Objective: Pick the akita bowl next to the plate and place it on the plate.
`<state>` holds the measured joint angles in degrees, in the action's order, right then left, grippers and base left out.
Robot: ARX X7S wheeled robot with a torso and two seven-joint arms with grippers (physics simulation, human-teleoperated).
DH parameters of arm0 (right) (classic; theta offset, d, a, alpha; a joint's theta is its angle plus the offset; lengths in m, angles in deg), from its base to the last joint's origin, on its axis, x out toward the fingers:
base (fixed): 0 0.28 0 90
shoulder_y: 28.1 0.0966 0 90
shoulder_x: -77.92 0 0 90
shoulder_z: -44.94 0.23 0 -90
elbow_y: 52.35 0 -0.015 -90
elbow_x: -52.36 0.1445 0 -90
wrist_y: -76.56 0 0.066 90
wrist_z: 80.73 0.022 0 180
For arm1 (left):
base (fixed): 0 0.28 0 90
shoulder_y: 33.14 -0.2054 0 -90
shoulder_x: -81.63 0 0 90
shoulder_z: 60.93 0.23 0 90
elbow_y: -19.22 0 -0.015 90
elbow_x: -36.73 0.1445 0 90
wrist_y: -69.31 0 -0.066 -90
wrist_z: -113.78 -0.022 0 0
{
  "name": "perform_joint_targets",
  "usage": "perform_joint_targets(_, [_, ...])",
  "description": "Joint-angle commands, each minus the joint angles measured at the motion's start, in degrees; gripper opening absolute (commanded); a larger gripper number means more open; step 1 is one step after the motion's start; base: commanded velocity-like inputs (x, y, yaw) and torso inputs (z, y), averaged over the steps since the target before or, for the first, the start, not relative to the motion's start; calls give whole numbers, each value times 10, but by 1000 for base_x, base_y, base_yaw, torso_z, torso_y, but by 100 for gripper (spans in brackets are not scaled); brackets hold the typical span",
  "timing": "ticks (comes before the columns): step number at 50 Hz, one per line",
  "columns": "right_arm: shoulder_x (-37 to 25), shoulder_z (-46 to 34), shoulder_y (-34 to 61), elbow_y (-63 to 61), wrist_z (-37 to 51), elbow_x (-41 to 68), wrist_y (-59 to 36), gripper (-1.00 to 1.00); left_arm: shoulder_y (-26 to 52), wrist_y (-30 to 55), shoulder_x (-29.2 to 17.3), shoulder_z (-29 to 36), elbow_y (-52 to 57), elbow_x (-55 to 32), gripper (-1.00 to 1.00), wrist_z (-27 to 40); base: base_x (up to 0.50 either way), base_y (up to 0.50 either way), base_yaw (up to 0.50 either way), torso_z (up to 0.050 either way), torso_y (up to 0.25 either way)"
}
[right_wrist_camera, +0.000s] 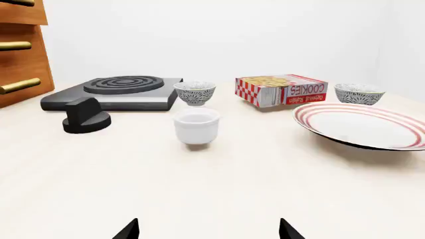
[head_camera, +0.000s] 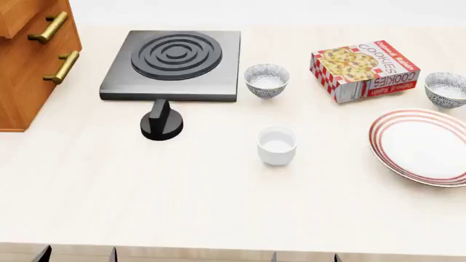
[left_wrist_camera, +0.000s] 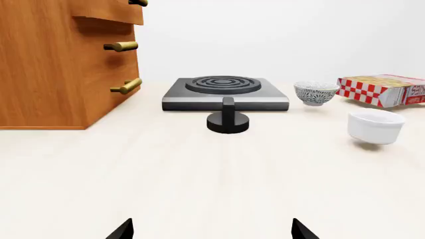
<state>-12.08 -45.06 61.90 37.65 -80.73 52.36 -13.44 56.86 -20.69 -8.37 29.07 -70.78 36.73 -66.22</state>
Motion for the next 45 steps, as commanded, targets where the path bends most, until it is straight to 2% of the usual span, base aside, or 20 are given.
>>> perform_joint_targets(1, [-8,-10,0,1,14,8,0,100,0,-1,-9,11,-1,-5,100,13,0,0,0,0,0])
perform_joint_targets(12, [-26,-29,3,5,34,32,-2,100,5,-2,-29,38,-14,-11,100,39,0,0,0,0,0])
perform_joint_targets(14, [-29,-31,2,7,34,35,1,100,3,-8,-26,28,-8,-46,100,30,0,0,0,0,0])
perform_joint_targets(17, [-31,-33,4,8,39,40,-1,100,2,-8,-31,33,-6,-52,100,27,0,0,0,0,0])
perform_joint_targets(26, [-41,-45,1,-8,48,44,-13,100,0,67,-45,30,61,-99,100,27,0,0,0,0,0])
perform_joint_targets(33, [-58,-51,2,-113,47,60,-101,100,41,145,-63,-9,116,-162,100,37,0,0,0,0,0])
perform_joint_targets(37, [-70,-44,11,-209,38,96,-177,100,75,195,-79,-64,140,-245,100,31,0,0,0,0,0])
perform_joint_targets(45, [-87,-23,36,-341,42,161,-294,100,107,198,-97,-113,103,-273,100,42,0,0,0,0,0])
